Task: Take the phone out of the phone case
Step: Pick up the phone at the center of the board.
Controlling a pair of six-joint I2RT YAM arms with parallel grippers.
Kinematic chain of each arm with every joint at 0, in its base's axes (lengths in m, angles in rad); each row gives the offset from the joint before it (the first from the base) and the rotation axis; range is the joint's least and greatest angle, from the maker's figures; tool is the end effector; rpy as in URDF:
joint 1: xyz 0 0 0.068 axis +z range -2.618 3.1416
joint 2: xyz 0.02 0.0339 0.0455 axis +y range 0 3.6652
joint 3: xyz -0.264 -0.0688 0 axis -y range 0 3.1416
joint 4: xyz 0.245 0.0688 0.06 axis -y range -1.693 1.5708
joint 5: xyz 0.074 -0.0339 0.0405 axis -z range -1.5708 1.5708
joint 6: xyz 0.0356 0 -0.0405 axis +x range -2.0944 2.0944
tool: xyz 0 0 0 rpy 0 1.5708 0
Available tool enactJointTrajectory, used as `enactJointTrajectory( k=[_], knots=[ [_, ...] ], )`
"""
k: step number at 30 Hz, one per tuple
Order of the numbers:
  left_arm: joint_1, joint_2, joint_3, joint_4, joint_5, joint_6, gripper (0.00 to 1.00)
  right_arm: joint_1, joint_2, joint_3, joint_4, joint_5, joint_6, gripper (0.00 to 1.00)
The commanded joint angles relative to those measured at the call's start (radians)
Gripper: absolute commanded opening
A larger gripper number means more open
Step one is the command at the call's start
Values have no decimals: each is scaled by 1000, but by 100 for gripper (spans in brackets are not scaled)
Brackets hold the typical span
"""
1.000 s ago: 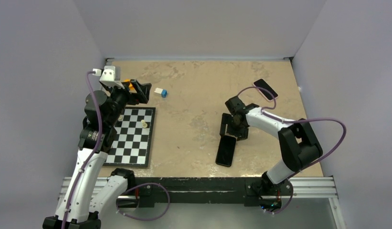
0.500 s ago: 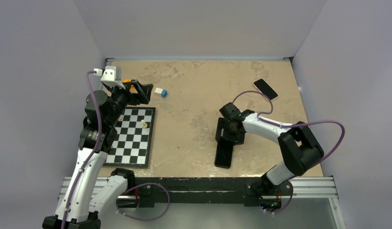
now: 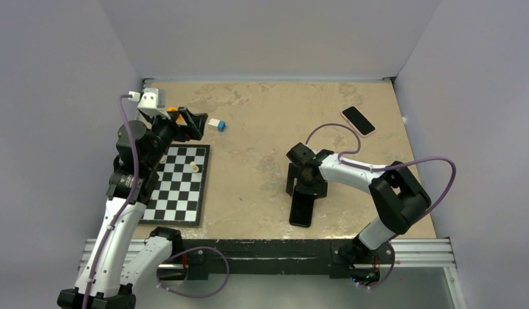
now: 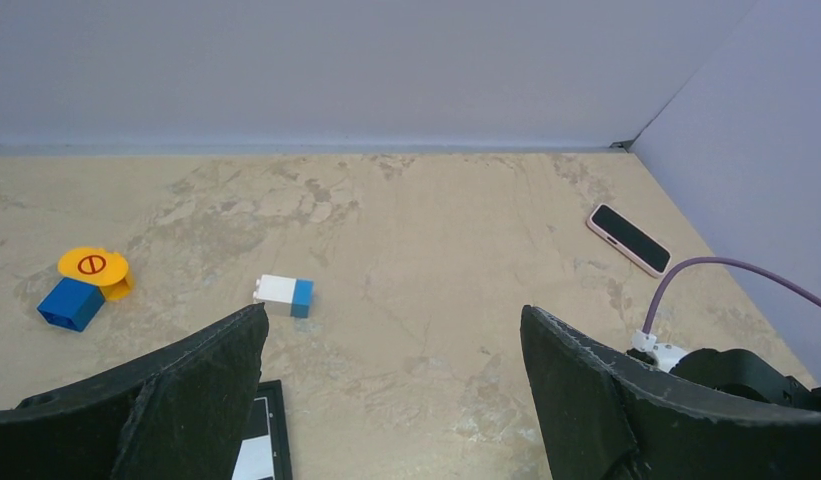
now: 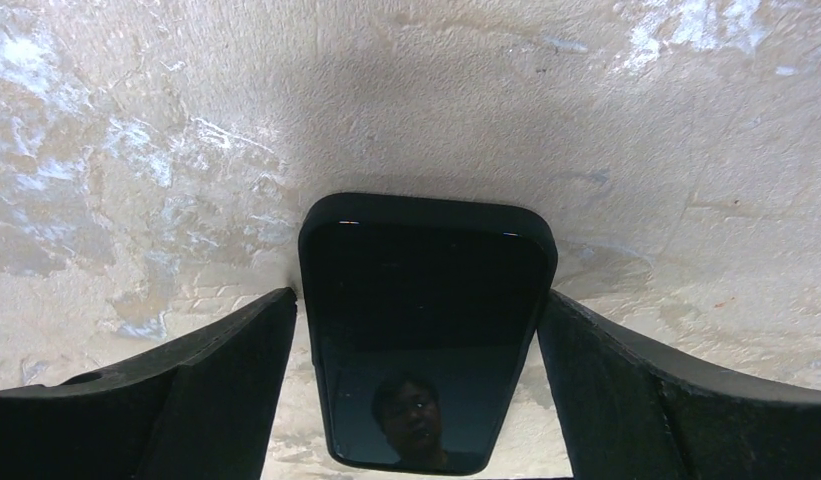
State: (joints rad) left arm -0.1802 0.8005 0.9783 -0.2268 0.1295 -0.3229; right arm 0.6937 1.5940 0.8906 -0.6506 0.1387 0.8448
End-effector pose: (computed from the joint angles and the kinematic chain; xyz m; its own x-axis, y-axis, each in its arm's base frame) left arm 0.1722 -0.0360 0.4000 -0.1424 -0.2939 -0.9452 0.2736 0.9060 -0.3229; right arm 0.2148 0.1722 0.1580 -0.9550 0.1692 -0.2438 0.1563 0.9851 0.0712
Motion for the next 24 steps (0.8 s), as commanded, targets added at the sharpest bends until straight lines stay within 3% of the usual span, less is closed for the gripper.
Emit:
enactJointTrajectory(
  k=[1, 3, 10, 13, 17, 19, 24],
  knots=[
    [-8, 13, 37, 24, 31, -25, 99, 13, 72, -69, 34, -24, 32, 90],
    [-10, 25, 39, 24, 49, -40, 98, 17, 71, -82, 45, -14, 41, 86],
    [-14, 104, 53, 33, 148, -106, 95, 22, 35, -85, 77, 57, 39, 24],
    [-35, 166, 52, 77, 240, -141, 95, 26, -24, -99, 112, 78, 41, 3],
    [-85, 271, 78, 79, 325, -188, 95, 25, -143, -92, 197, 85, -11, 0],
    [-120, 315, 91, 60, 336, -195, 90, 26, -205, -90, 239, 104, -38, 0],
    [-149, 390, 58, 108, 372, -273, 83, 23, -404, -243, 496, 112, -49, 0]
  ],
)
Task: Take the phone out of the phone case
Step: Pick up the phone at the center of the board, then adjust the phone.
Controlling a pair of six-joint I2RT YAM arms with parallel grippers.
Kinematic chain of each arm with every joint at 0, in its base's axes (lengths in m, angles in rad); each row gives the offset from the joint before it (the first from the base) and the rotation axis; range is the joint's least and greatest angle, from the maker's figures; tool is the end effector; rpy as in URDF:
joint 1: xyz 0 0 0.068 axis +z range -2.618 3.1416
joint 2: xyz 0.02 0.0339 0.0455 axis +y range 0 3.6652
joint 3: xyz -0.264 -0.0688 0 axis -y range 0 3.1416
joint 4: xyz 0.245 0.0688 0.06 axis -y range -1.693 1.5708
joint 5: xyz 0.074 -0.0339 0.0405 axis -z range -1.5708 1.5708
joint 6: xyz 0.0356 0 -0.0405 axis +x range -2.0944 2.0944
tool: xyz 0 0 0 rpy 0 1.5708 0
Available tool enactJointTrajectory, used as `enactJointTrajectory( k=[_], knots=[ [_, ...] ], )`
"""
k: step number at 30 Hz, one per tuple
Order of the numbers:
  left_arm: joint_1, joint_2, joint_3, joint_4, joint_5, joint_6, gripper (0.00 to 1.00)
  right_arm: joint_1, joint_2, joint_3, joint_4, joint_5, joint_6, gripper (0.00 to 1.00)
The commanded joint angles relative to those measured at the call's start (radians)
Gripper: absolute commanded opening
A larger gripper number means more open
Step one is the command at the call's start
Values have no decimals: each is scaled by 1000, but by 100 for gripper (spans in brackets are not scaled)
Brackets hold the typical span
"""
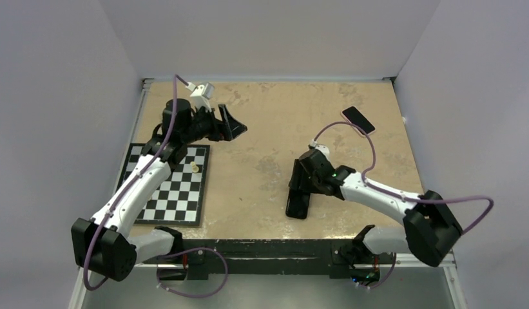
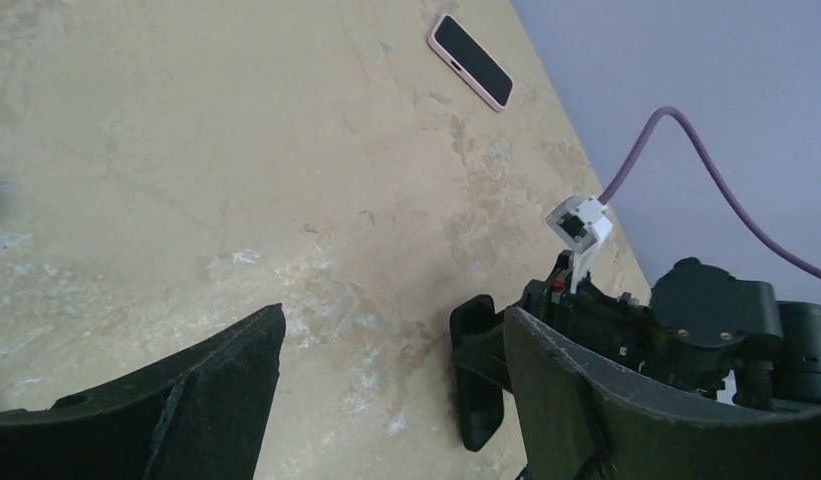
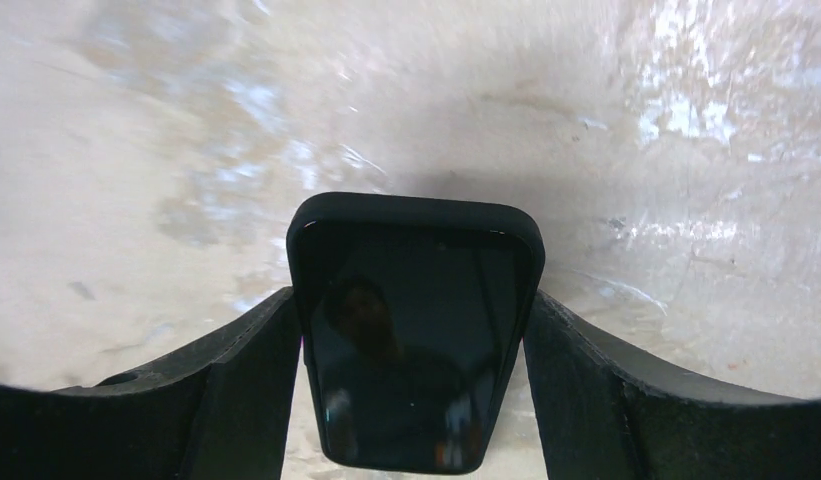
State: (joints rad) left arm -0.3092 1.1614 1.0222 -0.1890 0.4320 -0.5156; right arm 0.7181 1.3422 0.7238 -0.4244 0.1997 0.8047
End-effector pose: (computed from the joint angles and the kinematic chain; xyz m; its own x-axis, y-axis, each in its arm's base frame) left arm 0.2493 -0.0953 0.3468 -0.5895 -0.2817 -0.7570 0.4175 0.6960 -0.5842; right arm 0.1925 0.1588 0.1834 -0.8615 0.1852 -0.4728 0.0738 0.9669 0.2442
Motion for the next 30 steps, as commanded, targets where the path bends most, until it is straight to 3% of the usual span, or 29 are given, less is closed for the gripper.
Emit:
enactJointTrajectory(
  k=[1, 7, 12, 17, 20, 26, 30],
  knots=[
    [-28, 47, 8, 82, 77, -93, 82, 0, -186, -92, 287, 74, -3, 0],
    [-110, 110, 10, 62, 41, -53, 75, 0, -400, -186, 366, 161, -21, 0],
    [-150, 118, -3, 106, 60, -33, 69, -1, -516, -144, 333, 217, -74, 0],
    [-202, 118, -38, 239, 147, -30, 67, -15, -405, 108, 125, 217, -90, 0],
    [-231, 125, -53, 291, 185, -43, 76, -50, -297, 294, 9, 126, -115, 0],
    [-265, 149, -69, 373, 243, -76, 81, -152, -143, 507, -74, -111, -132, 0],
    [-285, 175, -62, 357, 232, -79, 76, -157, -98, 557, -69, -185, -145, 0]
  ],
)
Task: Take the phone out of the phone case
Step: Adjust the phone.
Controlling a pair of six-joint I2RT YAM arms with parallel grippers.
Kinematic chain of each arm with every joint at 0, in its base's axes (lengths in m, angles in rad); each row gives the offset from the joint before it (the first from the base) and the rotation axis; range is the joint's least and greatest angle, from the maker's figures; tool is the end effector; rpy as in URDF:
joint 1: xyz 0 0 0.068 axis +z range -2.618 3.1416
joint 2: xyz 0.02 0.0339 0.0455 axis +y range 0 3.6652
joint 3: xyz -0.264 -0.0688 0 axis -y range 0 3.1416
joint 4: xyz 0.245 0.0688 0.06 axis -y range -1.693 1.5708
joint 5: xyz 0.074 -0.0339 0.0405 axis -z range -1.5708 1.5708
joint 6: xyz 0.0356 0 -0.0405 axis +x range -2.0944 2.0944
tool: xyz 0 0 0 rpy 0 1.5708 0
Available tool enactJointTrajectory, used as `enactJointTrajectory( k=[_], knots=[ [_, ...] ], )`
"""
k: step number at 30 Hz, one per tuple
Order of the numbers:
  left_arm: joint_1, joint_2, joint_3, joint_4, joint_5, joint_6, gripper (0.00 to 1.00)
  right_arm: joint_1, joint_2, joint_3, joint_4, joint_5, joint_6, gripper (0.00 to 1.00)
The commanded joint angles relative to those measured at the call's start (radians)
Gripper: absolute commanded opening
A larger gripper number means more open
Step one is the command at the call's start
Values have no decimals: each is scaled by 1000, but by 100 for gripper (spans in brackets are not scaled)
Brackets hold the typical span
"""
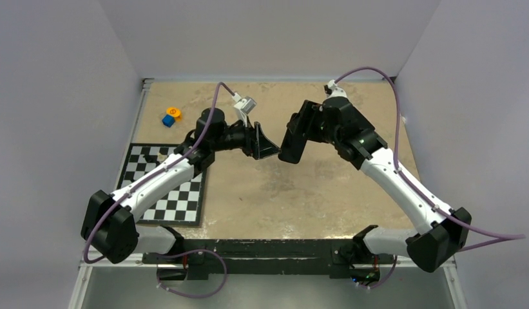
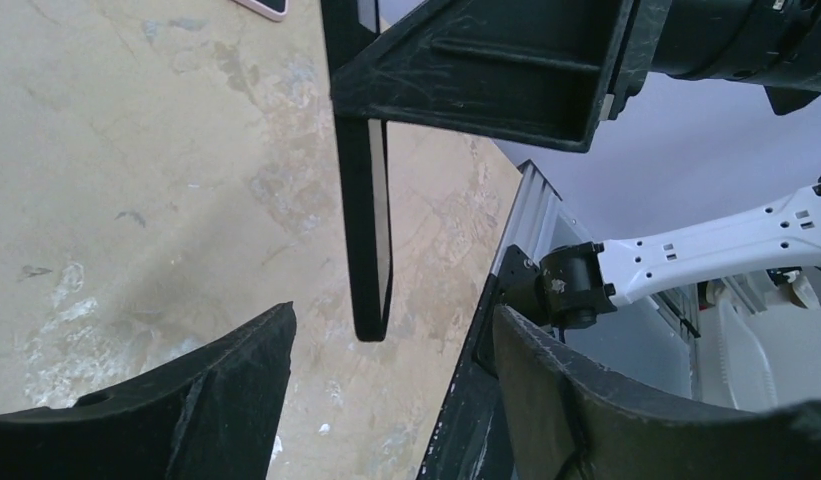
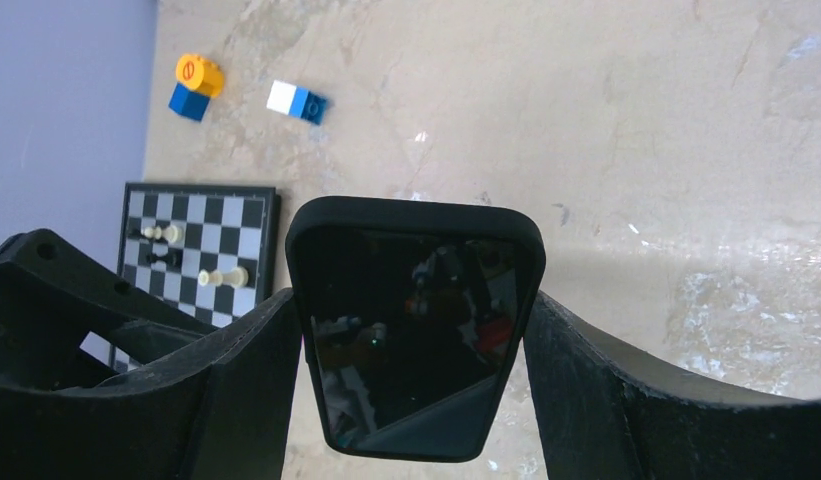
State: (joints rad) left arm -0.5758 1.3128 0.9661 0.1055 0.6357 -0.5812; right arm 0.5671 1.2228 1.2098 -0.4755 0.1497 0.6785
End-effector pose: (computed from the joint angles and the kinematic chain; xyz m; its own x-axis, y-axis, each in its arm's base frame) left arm 0.2427 -0.1828 0.3174 -0.6735 -0.0895 -0.7337 0.6604 0.3731 -0.6517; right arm 0.2324 0.1417 0.3672 -0.5718 0.3716 -0.7314 -0.0786 0.8626 0.4997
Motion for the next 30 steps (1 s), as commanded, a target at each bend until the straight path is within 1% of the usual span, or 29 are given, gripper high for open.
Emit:
enactJointTrajectory(
  k=[1, 6, 9, 18, 24, 26, 30],
  knots=[
    [-18, 32, 1, 51, 25, -13, 74, -7, 25, 71, -11, -141, -19, 0],
    [-20, 85, 45, -34, -12, -12, 63, -6, 28, 52, 14, -190, -9, 0],
    [-21, 120, 63, -48, -6, -24, 56, -1, 29, 27, 48, -226, 11, 0],
    [-20, 149, 72, -45, 6, -45, 49, 71, 91, 8, 124, -251, 59, 0],
    [-20, 148, 96, -83, 8, -20, 35, 76, 109, 13, 143, -265, 66, 0],
    [-20, 142, 97, -90, 4, -17, 32, 75, 108, 9, 144, -262, 67, 0],
    [-19, 133, 98, -90, 8, -18, 20, 76, 107, 2, 152, -269, 69, 0]
  ],
)
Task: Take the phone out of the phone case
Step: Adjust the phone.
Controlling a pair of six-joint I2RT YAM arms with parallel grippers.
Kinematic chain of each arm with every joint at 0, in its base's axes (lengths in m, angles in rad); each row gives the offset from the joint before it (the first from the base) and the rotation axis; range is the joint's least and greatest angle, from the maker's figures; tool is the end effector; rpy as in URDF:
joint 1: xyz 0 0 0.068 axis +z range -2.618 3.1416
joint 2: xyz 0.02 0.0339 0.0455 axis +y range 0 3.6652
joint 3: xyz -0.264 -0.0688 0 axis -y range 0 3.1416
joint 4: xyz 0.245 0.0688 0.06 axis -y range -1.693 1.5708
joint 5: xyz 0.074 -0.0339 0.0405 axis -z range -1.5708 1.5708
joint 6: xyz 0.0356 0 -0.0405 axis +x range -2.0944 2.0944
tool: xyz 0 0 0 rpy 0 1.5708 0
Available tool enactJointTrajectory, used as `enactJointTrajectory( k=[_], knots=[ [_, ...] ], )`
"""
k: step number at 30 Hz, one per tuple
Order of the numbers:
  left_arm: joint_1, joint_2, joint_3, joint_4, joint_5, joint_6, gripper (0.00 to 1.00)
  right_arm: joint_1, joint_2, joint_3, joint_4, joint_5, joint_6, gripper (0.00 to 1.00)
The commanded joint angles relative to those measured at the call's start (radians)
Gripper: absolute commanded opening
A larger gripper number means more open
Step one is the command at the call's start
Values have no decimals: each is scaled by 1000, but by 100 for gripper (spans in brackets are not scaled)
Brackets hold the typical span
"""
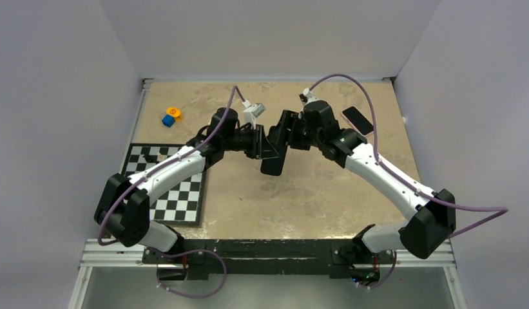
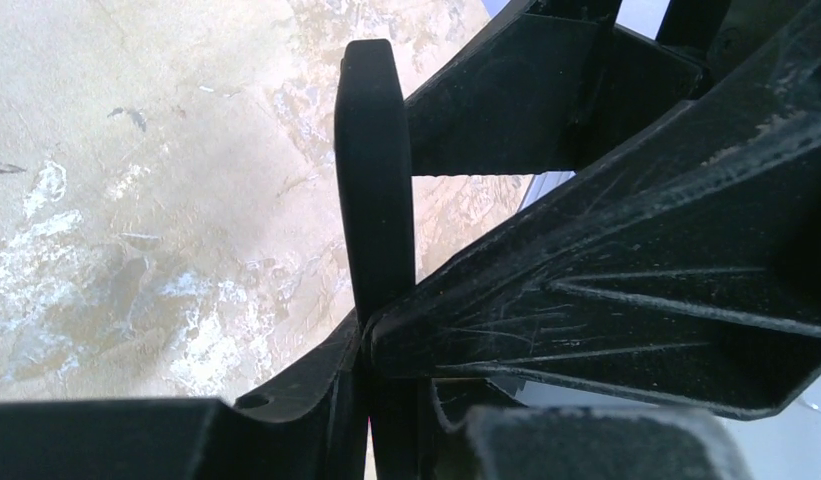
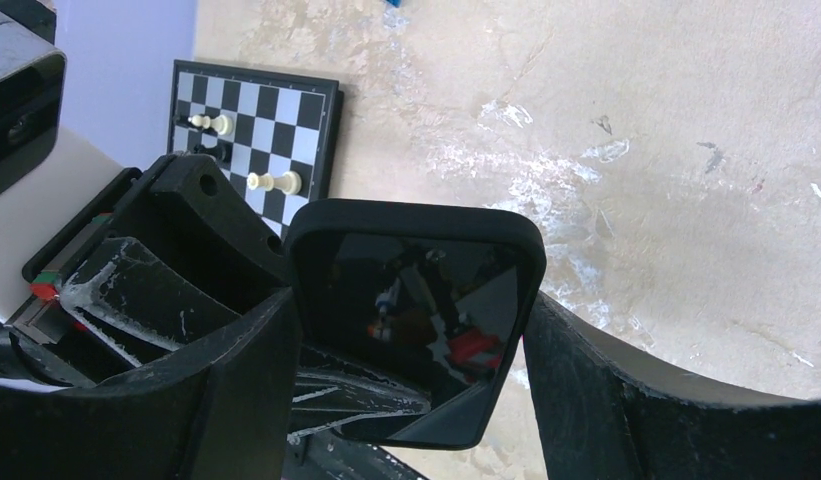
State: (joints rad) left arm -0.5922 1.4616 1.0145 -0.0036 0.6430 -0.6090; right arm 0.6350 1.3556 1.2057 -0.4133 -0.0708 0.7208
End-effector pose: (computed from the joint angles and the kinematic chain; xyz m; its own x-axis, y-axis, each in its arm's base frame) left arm 0.2622 -0.2021 0.2795 -0.8082 -0.0081 -0.5889 0.5270 0.4366 -0.7292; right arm 0.2460 0.1844 0.3357 -0.7452 0.2687 -0.6103 -0.1970 0.7857 0.5864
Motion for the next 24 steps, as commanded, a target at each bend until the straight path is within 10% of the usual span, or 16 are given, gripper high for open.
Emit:
enactJointTrajectory(
  k=[1, 13, 15, 18, 24],
  knots=[
    [-3, -20, 50, 18, -1, 10, 16, 9, -26, 5, 93, -52, 26, 0],
    [-3, -82, 32, 5, -57, 14, 0, 6, -30, 2, 92, -44, 21, 2],
    [-3, -87, 29, 8, -53, 15, 0, 5, -30, 0, 98, -49, 18, 17],
    [-2, -95, 16, 45, -19, 16, 0, -5, -41, -3, 102, -65, -2, 67],
    [-2, -84, 39, 108, 180, 41, 0, -112, -165, -104, 184, -177, -190, 86]
  ],
)
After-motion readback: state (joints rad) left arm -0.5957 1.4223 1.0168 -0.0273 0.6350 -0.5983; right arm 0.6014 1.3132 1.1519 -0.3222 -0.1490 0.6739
